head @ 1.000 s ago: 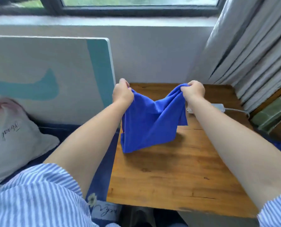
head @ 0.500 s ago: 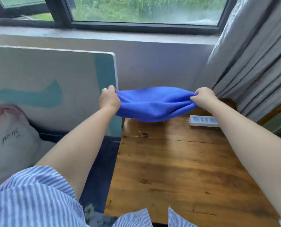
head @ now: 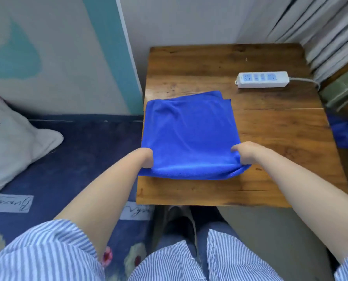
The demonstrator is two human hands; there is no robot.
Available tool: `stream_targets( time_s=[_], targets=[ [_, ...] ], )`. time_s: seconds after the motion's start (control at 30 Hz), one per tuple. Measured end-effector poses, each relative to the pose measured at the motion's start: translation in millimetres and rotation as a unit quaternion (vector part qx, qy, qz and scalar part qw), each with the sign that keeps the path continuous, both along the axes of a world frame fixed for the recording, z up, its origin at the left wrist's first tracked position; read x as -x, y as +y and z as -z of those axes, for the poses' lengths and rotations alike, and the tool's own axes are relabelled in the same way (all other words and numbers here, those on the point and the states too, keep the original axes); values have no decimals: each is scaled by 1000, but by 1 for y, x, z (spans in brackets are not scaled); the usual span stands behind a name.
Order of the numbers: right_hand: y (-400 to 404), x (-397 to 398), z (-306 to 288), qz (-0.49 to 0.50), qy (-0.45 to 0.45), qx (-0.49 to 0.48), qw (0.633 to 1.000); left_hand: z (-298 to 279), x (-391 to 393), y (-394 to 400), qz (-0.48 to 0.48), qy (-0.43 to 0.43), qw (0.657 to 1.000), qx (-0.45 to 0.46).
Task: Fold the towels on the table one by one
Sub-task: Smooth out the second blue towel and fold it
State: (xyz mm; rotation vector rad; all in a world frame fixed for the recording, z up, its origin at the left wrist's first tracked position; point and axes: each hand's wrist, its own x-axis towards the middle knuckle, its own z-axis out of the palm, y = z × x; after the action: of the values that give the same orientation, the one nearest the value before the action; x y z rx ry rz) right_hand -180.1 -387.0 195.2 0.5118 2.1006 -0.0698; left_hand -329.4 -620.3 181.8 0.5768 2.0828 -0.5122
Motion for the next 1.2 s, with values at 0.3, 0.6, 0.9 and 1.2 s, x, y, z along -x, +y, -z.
stream_targets(
  time_s=[0.3, 0.6, 0.9, 1.2],
  targets=[
    [-25, -43, 35, -47, -83, 57, 994, 34, -35, -29, 36, -91, 992, 78],
    [1, -17, 43, -30, -42, 31, 998, 31, 0, -8, -42, -59, 995, -75],
    [54, 69, 57, 47, 264, -22, 963, 44, 66, 47, -161, 112, 965, -174],
    [79, 112, 97, 35, 314, -40, 948, 79, 108, 63, -191, 141, 948, -212]
  ],
)
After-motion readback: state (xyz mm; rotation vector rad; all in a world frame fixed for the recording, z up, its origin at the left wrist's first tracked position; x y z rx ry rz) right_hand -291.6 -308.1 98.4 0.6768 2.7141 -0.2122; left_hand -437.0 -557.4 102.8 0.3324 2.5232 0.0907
